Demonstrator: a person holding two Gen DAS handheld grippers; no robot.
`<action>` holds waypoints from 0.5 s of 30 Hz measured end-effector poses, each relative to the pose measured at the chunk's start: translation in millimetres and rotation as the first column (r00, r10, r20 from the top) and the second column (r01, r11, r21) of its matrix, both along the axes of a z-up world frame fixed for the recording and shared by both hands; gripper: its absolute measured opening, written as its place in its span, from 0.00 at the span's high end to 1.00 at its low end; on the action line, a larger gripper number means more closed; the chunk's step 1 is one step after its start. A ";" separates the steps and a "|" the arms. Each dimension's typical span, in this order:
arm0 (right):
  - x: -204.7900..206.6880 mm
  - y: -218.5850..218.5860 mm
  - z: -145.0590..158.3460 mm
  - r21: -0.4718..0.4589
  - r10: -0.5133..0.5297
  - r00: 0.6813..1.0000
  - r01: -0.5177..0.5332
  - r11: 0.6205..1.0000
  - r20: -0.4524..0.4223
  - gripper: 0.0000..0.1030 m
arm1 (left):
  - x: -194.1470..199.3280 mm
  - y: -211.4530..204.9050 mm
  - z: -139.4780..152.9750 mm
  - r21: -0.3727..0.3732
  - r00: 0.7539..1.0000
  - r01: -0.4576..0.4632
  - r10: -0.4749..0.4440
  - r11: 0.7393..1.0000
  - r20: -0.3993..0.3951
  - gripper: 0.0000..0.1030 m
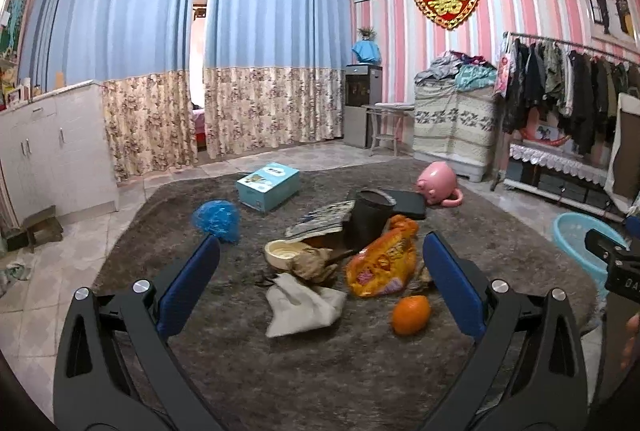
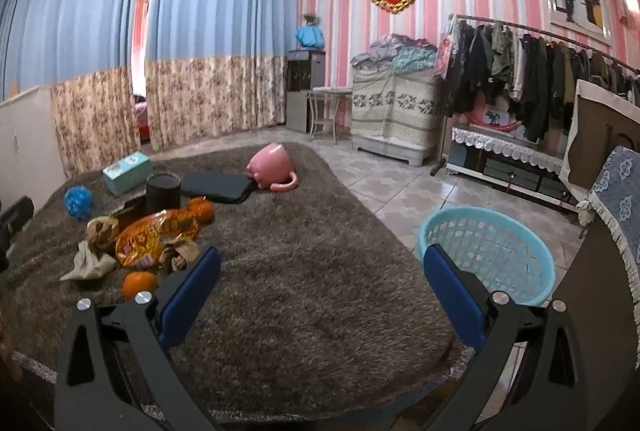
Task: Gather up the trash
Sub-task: 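Grasp the orange with the right gripper while the left gripper grasps the white cloth bag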
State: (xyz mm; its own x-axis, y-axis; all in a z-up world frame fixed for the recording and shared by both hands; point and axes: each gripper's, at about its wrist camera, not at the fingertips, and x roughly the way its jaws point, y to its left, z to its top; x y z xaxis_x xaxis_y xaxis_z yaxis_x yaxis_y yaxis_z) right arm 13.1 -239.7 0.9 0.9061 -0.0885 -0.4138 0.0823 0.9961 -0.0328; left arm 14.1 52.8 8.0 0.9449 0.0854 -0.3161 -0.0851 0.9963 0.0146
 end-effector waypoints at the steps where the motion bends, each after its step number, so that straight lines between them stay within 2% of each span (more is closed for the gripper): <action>1: 2.0 2.4 -0.1 -0.002 0.004 1.000 -0.004 1.000 -0.008 0.04 | 3.2 4.1 -0.5 0.010 1.000 -0.003 0.003 1.000 -0.014 0.05; 4: 6.9 10.3 0.9 -0.001 0.014 1.000 -0.014 1.000 -0.015 0.04 | 11.7 16.6 -3.6 0.012 0.998 -0.008 0.008 1.000 -0.054 0.05; 6: 9.0 17.7 0.2 0.018 0.057 0.998 -0.057 0.998 -0.003 0.04 | 14.7 26.8 -6.5 0.009 0.998 -0.025 0.025 1.000 -0.065 0.05; 9: 22.4 34.4 -8.0 0.027 0.096 0.994 -0.094 0.995 -0.052 0.04 | 17.9 37.6 -12.1 0.027 0.996 -0.062 0.064 0.998 -0.063 0.05; 15: 44.9 76.4 -33.2 0.030 0.175 0.974 -0.172 0.985 -0.142 0.04 | 28.3 58.4 -26.2 0.053 0.989 -0.094 0.100 0.994 -0.108 0.05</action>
